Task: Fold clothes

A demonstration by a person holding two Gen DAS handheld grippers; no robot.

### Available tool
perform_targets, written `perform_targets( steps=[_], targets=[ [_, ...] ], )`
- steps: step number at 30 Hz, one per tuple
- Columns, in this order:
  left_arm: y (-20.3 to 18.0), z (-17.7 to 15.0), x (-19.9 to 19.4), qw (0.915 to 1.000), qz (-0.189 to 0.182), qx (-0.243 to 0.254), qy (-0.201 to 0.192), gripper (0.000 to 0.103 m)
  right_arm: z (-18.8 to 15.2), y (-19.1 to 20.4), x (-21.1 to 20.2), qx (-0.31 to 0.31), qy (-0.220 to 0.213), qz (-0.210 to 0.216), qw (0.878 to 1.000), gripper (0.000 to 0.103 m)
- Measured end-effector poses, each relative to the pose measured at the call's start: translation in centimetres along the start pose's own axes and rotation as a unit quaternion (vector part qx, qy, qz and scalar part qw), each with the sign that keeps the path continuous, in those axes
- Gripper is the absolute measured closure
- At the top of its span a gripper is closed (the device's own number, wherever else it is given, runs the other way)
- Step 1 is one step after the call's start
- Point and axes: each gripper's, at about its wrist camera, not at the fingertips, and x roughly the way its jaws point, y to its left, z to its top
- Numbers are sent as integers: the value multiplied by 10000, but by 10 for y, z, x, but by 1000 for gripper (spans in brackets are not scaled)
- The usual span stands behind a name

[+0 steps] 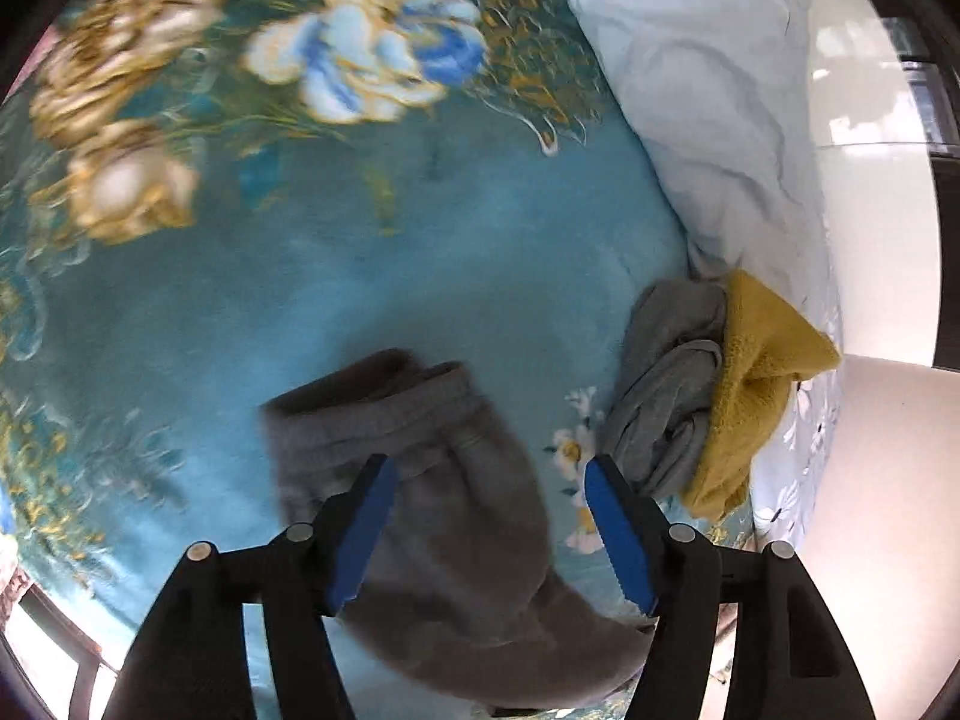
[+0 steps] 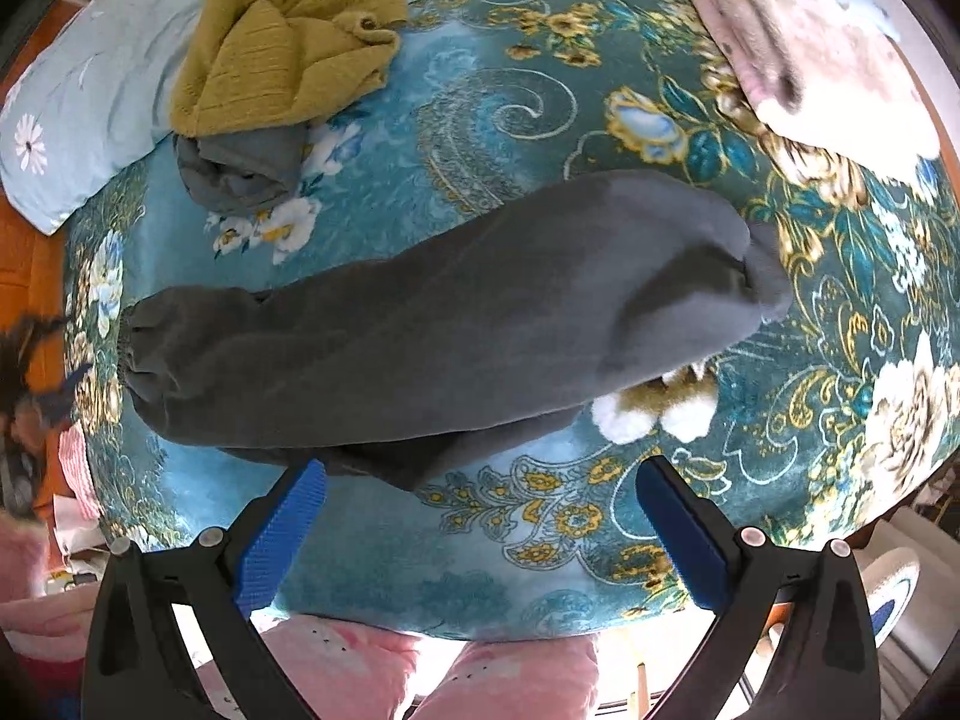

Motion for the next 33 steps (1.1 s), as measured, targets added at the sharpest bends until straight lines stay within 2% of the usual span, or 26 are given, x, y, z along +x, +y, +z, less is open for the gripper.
perform_targets(
  steps=[2,5,8,12,16,18,19,21,24,29,31,33],
  targets=[
    [1,16,24,9981,134,-516,293,33,1,2,-3,-37,-29,-27,10000,0],
    [14,21,59,9847,9,-1512,863,33,1,-6,-5,101,-30,-83,9999,0],
    [16,23,80,9749,394,-1964,969,33,-2,-16,-3,288,61,-168,9994,0],
    [15,28,96,9657,783,-2258,1011,32,-5,-25,-3,386,118,-266,9988,0],
    [11,29,106,9632,1037,-2234,1077,34,-3,-30,-2,413,143,-287,9986,0],
    [10,26,107,9606,1155,-2304,1038,42,2,-33,1,490,147,-258,9984,0],
    [8,24,107,9602,1225,-2287,1039,53,5,-36,2,544,144,-235,9981,0],
    [6,21,106,9595,1369,-2225,1053,64,11,-40,5,652,118,-172,9977,0],
    [2,12,100,9648,1227,-2115,971,77,22,-50,9,881,49,-36,9961,0],
    [-10,-24,65,9852,681,-1427,668,80,49,-84,21,1765,-137,470,9831,0],
    [-8,-43,45,9897,421,-1251,554,80,59,-100,28,2243,-238,705,9717,0],
    [-1,-59,28,9913,260,-1203,462,80,71,-125,40,3027,-355,1010,9470,0]
  ],
)
